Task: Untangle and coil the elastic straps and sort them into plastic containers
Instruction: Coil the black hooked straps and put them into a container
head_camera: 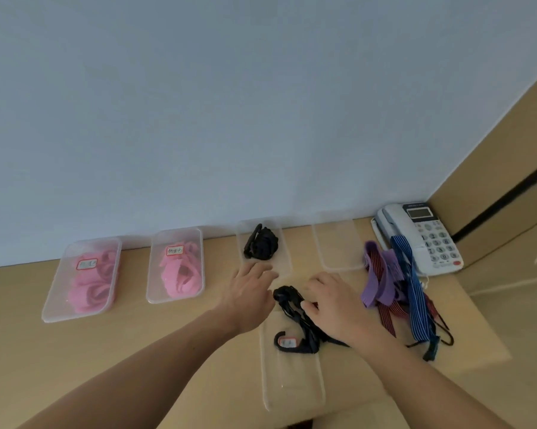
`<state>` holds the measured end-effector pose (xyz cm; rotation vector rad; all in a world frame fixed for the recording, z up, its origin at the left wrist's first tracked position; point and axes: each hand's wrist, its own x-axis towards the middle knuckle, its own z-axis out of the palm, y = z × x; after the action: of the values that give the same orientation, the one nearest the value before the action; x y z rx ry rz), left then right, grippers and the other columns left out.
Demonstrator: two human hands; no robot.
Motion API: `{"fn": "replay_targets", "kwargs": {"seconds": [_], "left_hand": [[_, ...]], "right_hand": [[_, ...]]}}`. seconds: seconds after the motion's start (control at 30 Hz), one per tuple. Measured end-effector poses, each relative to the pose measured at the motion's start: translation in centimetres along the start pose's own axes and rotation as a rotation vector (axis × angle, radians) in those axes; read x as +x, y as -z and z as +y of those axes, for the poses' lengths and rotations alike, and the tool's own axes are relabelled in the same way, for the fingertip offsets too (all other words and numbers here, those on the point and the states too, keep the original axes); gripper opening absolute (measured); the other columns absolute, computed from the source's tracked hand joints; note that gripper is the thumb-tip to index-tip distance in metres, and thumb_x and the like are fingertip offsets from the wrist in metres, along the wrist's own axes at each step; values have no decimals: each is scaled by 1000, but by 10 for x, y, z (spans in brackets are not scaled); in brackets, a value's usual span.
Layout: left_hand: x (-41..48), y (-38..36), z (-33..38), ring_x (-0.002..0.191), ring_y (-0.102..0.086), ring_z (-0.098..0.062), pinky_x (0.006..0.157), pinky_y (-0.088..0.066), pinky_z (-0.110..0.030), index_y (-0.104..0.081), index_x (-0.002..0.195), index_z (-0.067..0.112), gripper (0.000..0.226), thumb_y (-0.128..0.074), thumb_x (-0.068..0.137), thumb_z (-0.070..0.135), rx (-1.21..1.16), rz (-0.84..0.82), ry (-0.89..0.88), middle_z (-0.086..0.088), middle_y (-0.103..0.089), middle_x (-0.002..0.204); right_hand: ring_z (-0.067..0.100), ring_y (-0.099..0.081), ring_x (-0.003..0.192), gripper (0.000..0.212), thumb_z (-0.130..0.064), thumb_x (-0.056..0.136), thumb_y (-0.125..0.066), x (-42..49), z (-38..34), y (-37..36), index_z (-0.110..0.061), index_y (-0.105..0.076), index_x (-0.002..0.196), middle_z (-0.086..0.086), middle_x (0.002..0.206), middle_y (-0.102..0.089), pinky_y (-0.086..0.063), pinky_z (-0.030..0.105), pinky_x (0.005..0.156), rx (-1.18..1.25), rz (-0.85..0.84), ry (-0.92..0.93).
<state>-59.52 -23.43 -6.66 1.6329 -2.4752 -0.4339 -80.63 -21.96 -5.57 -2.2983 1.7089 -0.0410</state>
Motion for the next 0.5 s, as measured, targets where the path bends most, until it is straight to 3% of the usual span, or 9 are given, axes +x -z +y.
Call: {"fn": "replay_targets", "kwargs": {"seconds": [0.23,0.4,0.5], "left_hand": [[-24,-10,19,133,-38,-19,110,-35,-34,-48,140,22,45,-43,96,26,-119,-264,58,0,-49,143],[-39,-12,38,130,-41,-23,105,-39,-38,-46,141,22,45,-45,97,30,-111,-349,136,-2,-48,143],[-46,-12,50,128,-42,-25,103,-41,-40,-44,143,22,49,-49,97,37,-71,-403,161,-4,-49,141]], "right_hand": [[23,-55,110,40,-41,92,-53,-46,-1,-28,-22,-55,127,0,121,-56,-48,36,85,36,-173,-196],[25,-61,103,38,-45,94,-52,-53,-7,-51,-21,-48,124,1,118,-55,-47,36,76,33,-143,-243],[22,-60,99,28,-40,94,-52,-50,-5,-54,-22,-54,115,-1,112,-59,-48,33,75,64,-134,-228]]}}
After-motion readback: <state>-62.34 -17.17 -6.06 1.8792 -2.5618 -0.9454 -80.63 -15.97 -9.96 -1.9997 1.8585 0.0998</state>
